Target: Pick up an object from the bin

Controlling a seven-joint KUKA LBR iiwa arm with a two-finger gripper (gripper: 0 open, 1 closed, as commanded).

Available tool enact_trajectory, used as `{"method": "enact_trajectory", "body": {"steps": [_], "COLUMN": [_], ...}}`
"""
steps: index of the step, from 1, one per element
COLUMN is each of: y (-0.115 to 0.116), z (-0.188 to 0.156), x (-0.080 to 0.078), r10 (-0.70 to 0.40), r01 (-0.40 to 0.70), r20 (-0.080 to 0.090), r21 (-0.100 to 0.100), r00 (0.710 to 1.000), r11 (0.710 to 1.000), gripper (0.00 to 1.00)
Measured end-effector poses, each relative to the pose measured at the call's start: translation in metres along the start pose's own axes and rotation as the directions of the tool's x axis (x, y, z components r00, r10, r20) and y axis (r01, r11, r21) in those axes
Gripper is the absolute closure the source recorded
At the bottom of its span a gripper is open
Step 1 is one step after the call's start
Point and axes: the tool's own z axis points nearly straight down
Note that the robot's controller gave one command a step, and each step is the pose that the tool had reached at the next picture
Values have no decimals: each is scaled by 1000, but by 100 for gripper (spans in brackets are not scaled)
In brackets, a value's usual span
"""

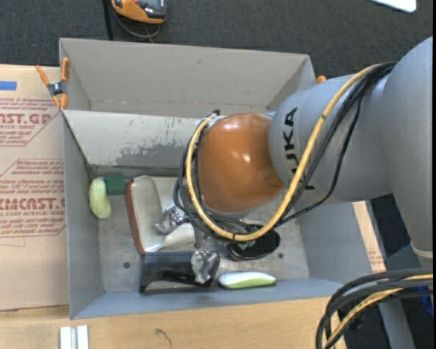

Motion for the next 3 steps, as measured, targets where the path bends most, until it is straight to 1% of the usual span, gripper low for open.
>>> {"method": "enact_trajectory", "body": {"steps": [1, 2, 3], "y": [2, 10, -3], "z": [32, 56, 58], "x": [0, -3, 8], "r10": [111, -115, 141], "r01": [-111, 115, -141], "r20": [-2, 13, 6], "r21": [0, 2, -8], "r00": [994, 993, 990], "r11": [994, 993, 990], "gripper": [0, 0, 100]}}
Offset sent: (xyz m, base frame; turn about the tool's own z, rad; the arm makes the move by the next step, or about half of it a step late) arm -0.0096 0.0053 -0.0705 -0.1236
